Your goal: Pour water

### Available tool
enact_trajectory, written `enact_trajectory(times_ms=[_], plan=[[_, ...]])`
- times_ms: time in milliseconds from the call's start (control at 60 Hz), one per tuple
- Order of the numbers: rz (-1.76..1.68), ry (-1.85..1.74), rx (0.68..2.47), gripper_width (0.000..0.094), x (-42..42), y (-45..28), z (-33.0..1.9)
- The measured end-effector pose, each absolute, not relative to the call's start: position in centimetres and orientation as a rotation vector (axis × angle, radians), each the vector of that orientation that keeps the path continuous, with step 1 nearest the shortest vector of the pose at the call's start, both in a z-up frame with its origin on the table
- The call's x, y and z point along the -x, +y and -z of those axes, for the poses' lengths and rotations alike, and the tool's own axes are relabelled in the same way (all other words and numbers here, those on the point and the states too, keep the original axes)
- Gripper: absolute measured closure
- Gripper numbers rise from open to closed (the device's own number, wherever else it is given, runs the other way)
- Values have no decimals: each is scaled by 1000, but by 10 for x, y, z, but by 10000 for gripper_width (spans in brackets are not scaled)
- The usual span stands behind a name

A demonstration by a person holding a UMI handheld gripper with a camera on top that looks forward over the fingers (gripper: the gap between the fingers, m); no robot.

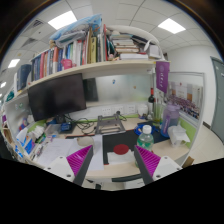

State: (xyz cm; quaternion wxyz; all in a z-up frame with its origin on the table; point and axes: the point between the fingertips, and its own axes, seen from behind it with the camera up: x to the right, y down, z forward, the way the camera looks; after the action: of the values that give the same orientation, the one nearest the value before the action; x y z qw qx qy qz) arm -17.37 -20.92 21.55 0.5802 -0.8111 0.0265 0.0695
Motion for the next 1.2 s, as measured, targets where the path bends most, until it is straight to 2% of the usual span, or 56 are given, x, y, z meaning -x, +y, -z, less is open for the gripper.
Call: enact_trajectory(times_ms=[117, 283, 467, 550, 617, 633, 733, 967, 1200], plan=[[-66, 91, 1927, 85, 110, -191, -157], [-59, 35, 1893, 88, 81, -141, -120], [-96, -17, 1819, 129, 74, -91, -107], [-118, -31, 1790, 251, 76, -76, -104], [-106, -46, 1772, 407, 72, -66, -102], [-97, -46, 1765, 417, 70, -65, -103], [-97, -69, 1727, 433, 73, -57, -105], [-70, -56, 1715, 599, 72, -53, -106], [101, -187, 1764, 610, 85, -47, -113]])
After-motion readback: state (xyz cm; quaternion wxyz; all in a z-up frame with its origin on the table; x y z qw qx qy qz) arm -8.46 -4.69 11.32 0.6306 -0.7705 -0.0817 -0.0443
